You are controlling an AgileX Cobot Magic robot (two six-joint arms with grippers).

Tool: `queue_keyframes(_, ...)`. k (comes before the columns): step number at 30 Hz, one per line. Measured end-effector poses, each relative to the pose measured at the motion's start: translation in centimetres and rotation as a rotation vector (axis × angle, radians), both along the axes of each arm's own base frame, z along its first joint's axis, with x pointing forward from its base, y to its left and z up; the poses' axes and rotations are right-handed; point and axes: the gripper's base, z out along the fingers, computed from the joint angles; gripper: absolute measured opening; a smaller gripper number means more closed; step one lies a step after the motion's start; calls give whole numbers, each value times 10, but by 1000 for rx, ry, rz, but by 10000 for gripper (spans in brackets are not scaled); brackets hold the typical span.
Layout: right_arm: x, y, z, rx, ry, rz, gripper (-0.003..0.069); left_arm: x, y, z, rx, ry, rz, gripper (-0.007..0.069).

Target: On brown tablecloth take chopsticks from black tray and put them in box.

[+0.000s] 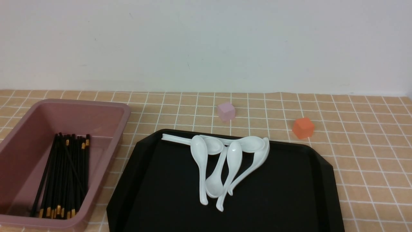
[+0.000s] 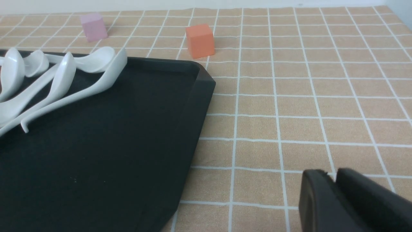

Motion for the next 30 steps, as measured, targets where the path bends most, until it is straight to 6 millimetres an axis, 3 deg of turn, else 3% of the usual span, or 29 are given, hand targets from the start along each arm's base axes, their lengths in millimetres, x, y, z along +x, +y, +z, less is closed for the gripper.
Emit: queue_keyframes(30,0,0,0,1,0,0,135,0,0,0,0,0,0,238)
